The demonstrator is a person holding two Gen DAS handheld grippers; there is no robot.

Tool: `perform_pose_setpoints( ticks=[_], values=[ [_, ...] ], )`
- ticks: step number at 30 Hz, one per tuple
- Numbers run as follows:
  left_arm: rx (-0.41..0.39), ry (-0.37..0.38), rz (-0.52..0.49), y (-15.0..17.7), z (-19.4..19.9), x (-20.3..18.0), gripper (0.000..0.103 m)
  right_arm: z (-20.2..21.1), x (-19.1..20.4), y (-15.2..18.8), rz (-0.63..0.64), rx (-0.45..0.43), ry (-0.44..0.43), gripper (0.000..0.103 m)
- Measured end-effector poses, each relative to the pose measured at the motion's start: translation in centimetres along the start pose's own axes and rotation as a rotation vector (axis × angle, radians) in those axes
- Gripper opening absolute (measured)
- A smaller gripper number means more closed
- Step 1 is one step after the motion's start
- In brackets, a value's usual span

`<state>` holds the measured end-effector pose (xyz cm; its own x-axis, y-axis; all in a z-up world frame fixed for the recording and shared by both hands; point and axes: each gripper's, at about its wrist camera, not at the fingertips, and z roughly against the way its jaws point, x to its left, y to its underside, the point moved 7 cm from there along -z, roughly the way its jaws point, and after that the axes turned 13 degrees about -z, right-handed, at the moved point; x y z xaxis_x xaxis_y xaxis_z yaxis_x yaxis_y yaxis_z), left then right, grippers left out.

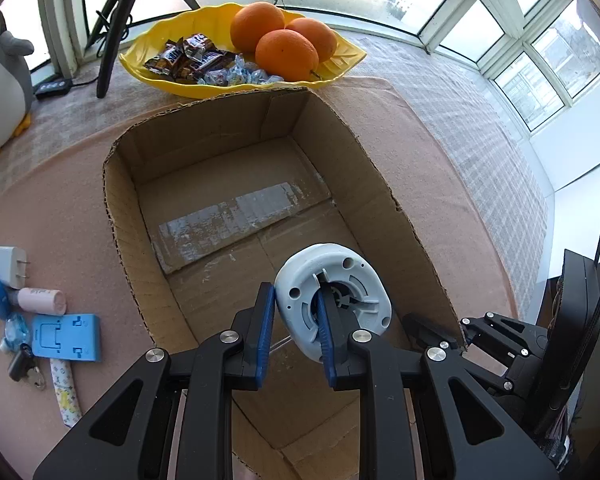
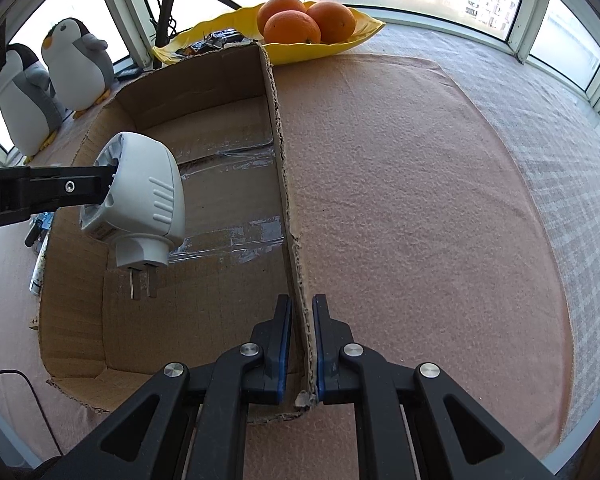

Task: Organize rigid objects
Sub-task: 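Carry the white plug adapter with the left gripper over the cardboard box, then open the left gripper to drop the adapter into the box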

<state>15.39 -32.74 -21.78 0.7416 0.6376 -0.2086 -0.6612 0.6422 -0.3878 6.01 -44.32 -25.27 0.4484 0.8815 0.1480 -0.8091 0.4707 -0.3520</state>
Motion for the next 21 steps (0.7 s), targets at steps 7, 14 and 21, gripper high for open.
perform_pose_setpoints(
  ticks=[7, 14, 21],
  values=[
    [0.014, -0.010, -0.017, -0.4, -0.7, -0.4, 0.020, -0.3, 0.0, 0.2, 0.000, 0.004, 0.002, 0.009],
    [0.005, 0.001, -0.024, -1.1, -0.2, -0.7, 0.038, -0.7, 0.0, 0.2, -0.006, 0.018, -0.008, 0.009],
    [-0.066, -0.018, -0.031, -1.4, 3.7, 1.0, 0.041, -1.1, -0.1, 0.1, 0.002, 0.025, -0.008, 0.009]
  ],
)
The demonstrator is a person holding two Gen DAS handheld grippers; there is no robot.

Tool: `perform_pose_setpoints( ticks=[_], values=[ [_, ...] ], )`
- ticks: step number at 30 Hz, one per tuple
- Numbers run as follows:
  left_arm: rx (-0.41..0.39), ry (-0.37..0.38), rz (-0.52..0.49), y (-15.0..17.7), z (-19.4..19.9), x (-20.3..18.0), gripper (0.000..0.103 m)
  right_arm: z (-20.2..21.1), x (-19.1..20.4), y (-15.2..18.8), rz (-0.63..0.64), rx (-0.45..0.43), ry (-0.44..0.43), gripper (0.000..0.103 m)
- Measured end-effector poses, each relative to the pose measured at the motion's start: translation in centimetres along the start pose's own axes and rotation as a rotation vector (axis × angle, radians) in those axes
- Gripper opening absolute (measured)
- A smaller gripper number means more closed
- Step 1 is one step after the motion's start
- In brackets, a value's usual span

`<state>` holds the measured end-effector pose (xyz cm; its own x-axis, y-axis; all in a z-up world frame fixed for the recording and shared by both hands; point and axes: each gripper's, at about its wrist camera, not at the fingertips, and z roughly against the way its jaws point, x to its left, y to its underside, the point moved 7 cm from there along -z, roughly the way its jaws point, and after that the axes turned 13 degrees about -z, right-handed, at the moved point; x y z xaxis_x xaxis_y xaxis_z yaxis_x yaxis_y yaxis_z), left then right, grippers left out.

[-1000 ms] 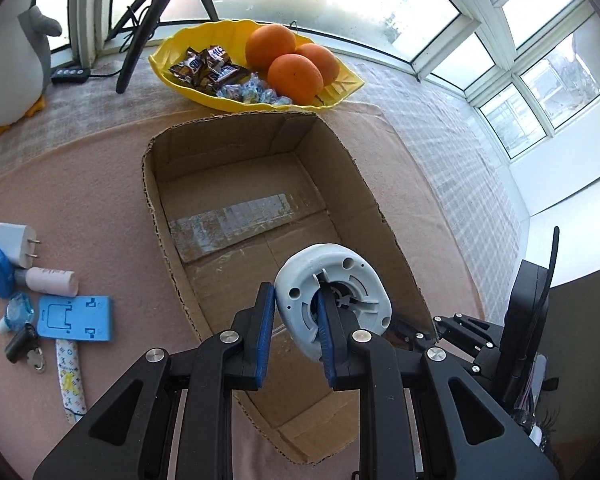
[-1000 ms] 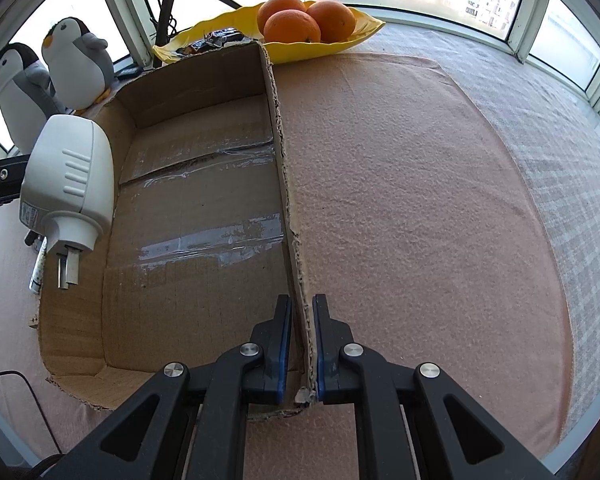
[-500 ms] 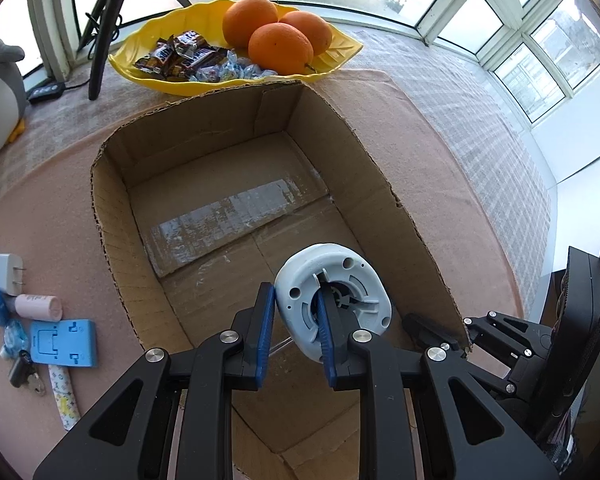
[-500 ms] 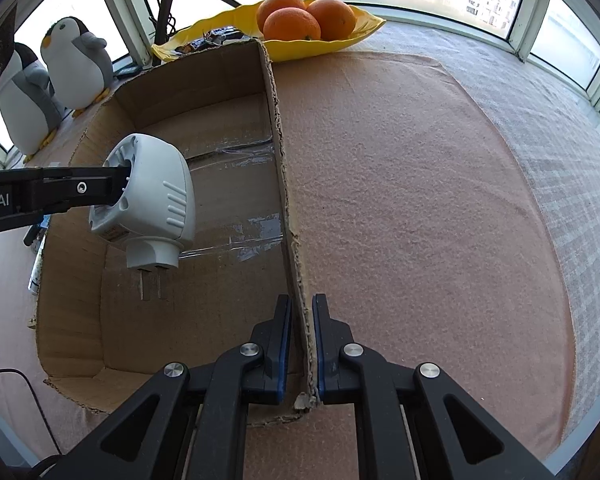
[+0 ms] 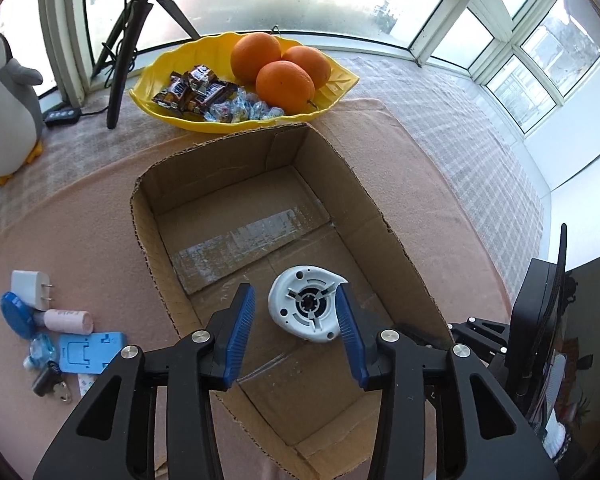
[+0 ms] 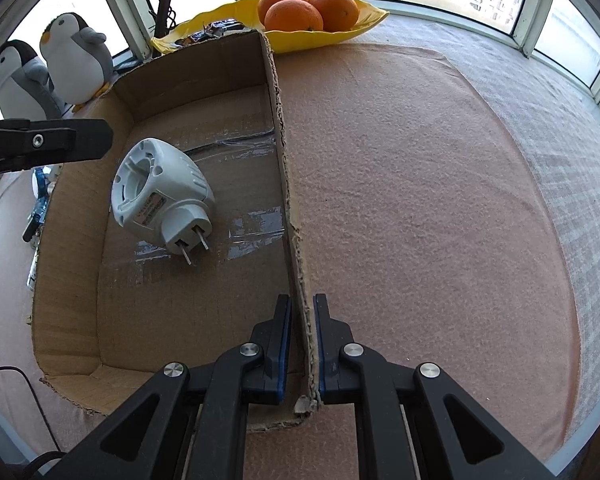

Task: Organize rigid objects
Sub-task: 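Open the left gripper to drop the adapter into the box, then move the left gripper to the wooden clothespin and close on it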

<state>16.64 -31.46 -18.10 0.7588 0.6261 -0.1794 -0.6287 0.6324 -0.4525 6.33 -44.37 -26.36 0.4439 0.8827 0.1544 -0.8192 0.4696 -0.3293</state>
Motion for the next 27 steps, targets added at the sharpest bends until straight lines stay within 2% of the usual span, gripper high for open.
perform_pose_setpoints(
  ticks=[3, 7, 11, 14, 17, 21, 27],
  values=[
    [-0.044, -0.012, 0.018, 0.4, 2.7, 1.7, 0.041, -0.1, 0.0, -0.1, 0.001, 0.000, 0.000, 0.009],
    [-0.101, -0.065, 0.024, 2.4, 6.5, 4.7, 0.041, -0.1, 0.1, 0.0, 0.005, -0.002, -0.001, 0.010],
    [-0.125, -0.121, 0.028, 5.4, 9.5, 7.8, 0.041, -0.1, 0.1, 0.0, 0.005, -0.004, -0.001, 0.010],
    [-0.107, -0.163, 0.006, 8.1, 10.5, 9.8, 0.041, -0.1, 0.2, 0.1, 0.010, -0.007, 0.001, 0.012],
    [-0.056, -0.194, -0.029, 11.0, 10.1, 10.9, 0.041, -0.1, 0.3, 0.2, 0.012, -0.008, 0.004, 0.012],
    [0.000, -0.196, -0.103, 14.6, 8.8, 10.4, 0.041, -0.1, 0.2, 0.2, 0.008, -0.009, 0.001, 0.012],
    [0.044, -0.179, -0.242, 17.2, 6.4, 8.0, 0.041, -0.1, 0.2, 0.2, 0.011, -0.008, 0.009, 0.013]
  ],
)
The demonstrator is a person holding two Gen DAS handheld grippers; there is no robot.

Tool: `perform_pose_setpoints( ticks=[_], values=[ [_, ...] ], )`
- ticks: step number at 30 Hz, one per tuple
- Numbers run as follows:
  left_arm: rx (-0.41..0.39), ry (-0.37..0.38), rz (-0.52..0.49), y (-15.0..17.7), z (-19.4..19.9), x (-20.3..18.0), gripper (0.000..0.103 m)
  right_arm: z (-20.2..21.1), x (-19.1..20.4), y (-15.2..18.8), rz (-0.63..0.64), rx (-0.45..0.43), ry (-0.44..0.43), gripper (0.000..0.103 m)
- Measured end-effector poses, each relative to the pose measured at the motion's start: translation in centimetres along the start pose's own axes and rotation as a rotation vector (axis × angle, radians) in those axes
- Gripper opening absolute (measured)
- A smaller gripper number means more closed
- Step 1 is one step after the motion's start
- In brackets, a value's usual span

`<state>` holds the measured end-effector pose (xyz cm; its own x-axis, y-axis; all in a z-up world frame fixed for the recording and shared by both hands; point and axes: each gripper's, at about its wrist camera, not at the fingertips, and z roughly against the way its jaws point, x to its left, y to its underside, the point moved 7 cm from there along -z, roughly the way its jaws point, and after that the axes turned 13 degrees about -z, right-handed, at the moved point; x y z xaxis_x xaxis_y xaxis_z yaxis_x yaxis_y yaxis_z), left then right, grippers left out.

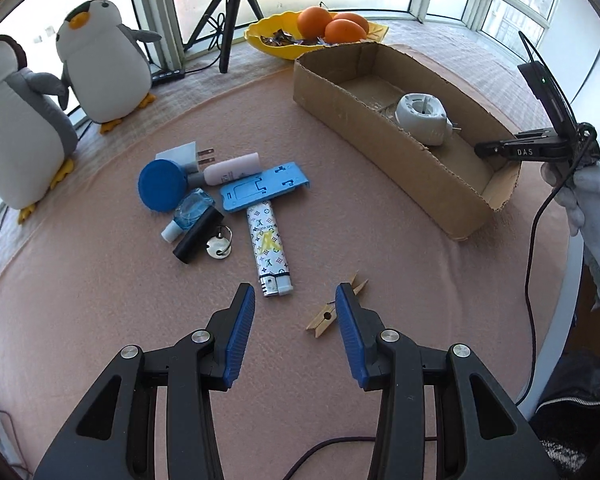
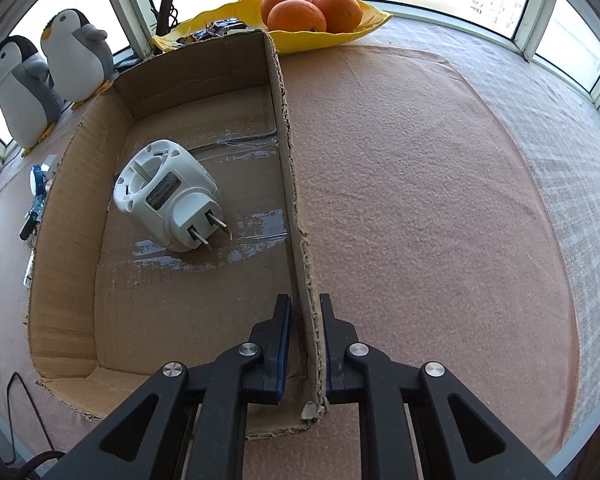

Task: Organize rigid objects
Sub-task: 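Move the left gripper to the wooden clothespin and close on it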

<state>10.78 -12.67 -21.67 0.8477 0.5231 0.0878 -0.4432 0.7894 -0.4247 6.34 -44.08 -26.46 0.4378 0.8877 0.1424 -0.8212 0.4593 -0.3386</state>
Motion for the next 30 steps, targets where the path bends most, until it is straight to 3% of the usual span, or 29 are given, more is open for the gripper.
perform_pose_setpoints(
  ticks=[5, 13, 22, 30],
  values=[
    [0.058, 0.021, -0.100, 0.7, -2.1, -1.9, 0.041, 0.0, 0.0, 0.0, 0.003, -0.001, 0.002, 0.013],
    [0.116, 0.040, -0.170, 1.1, -4.1, -3.1, 0.041, 0.0, -0.1, -0.1, 0.004, -0.004, 0.006, 0.013],
    [0.126, 0.067, -0.166, 0.5, -5.0, -3.0, 0.040, 0.0, -0.1, -0.1, 0.004, -0.004, 0.007, 0.013],
    [0.135, 0.086, -0.147, 0.5, -5.6, -2.9, 0.030, 0.0, 0.0, -0.1, 0.005, -0.005, 0.009, 0.013]
  ],
)
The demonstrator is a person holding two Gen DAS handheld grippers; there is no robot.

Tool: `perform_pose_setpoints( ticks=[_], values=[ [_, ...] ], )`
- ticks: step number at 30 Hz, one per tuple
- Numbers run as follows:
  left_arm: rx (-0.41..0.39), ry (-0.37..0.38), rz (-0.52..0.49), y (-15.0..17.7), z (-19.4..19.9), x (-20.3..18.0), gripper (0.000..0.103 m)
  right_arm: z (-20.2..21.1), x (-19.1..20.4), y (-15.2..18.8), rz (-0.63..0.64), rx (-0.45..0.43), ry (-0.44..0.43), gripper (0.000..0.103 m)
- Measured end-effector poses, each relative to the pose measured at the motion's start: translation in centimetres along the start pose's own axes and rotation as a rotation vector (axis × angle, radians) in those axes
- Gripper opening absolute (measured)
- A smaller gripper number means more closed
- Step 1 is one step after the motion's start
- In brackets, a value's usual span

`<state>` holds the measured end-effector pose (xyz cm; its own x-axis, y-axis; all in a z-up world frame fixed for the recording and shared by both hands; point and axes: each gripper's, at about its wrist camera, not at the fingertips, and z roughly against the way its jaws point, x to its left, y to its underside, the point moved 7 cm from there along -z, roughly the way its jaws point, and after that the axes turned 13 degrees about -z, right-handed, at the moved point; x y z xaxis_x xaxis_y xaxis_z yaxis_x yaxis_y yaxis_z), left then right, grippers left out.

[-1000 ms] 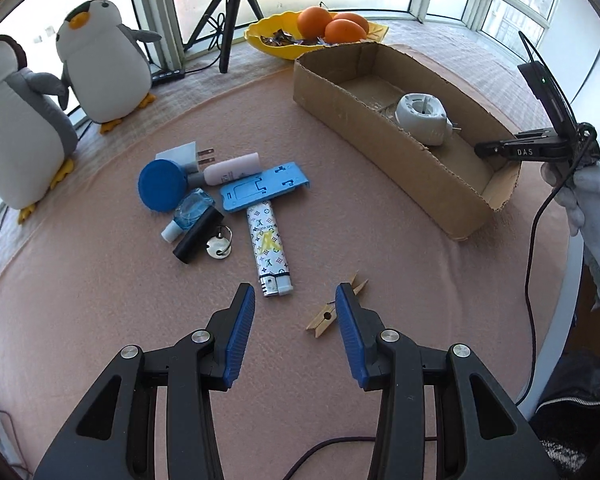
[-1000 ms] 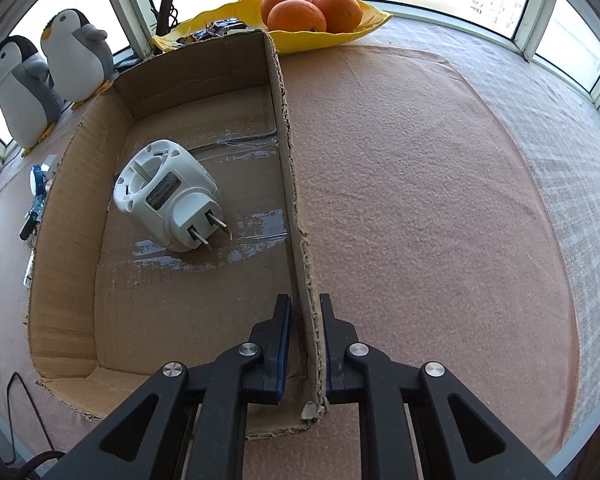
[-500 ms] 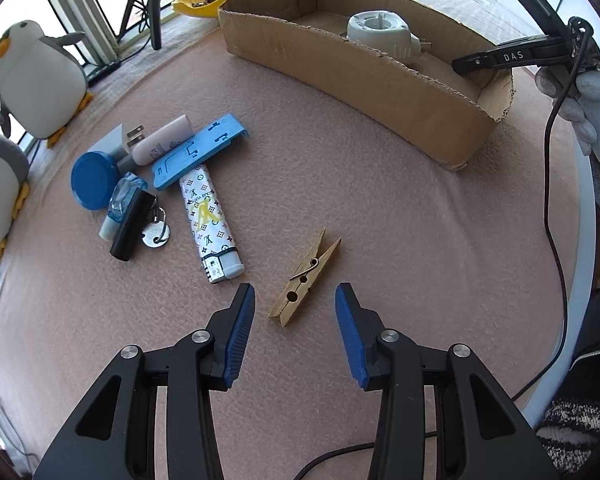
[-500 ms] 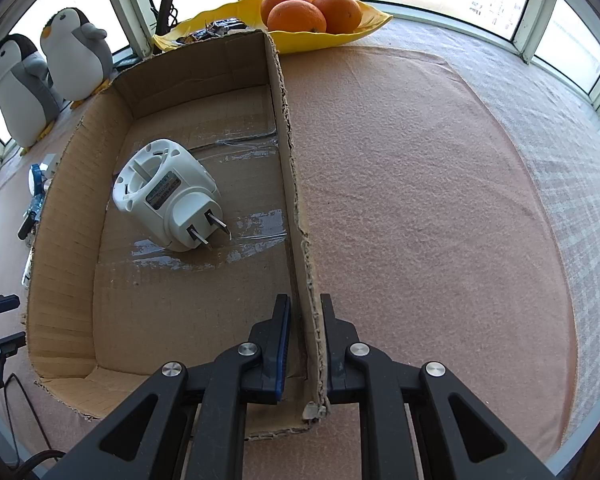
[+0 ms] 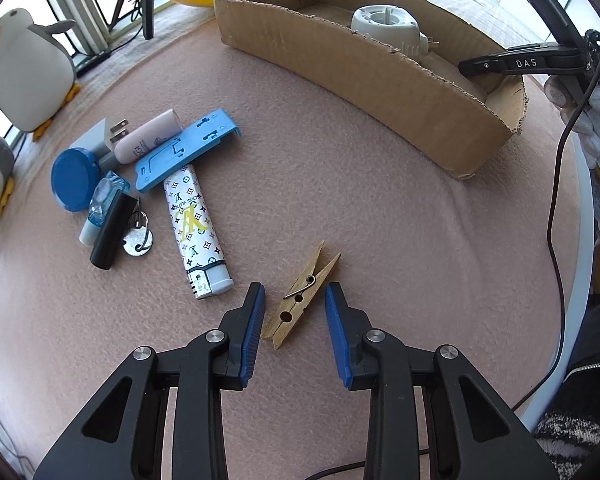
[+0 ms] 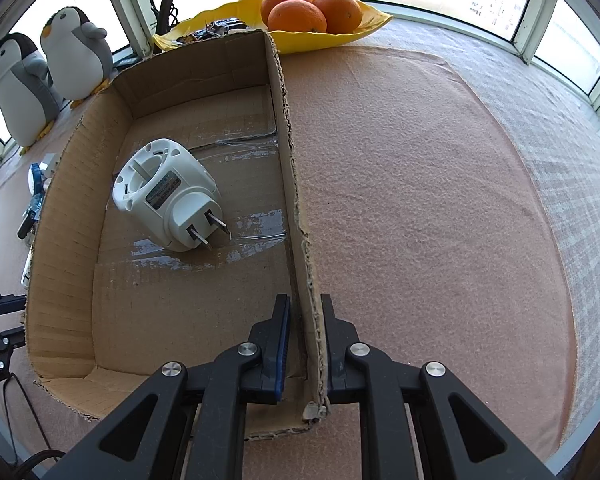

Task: Organize rigid objects
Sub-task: 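Move the left gripper to the wooden clothespin and close on it, then carry the clothespin into the box and open the left gripper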

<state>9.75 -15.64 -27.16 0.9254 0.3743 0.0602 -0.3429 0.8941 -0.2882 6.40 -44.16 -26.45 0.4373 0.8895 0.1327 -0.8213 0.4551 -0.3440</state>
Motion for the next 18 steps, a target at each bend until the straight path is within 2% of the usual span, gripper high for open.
perform_pose_setpoints(
  ticks=[5, 9, 12, 18],
  values=[
    [-0.001, 0.002, 0.005, -0.01, 0.08, -0.21, 0.026, -0.01, -0.03, -0.02, 0.000, 0.000, 0.000, 0.013],
    [-0.009, 0.000, 0.029, -0.08, 0.13, -0.24, 0.015, 0.00, -0.02, -0.03, 0.000, 0.000, 0.000, 0.013],
    [-0.015, -0.013, 0.033, -0.06, 0.20, -0.55, 0.011, 0.01, -0.04, -0.05, 0.000, 0.000, 0.000, 0.013],
    [-0.032, -0.018, 0.109, 0.01, 0.38, -0.54, 0.011, 0.02, -0.08, -0.07, 0.000, 0.000, 0.001, 0.013]
  ],
)
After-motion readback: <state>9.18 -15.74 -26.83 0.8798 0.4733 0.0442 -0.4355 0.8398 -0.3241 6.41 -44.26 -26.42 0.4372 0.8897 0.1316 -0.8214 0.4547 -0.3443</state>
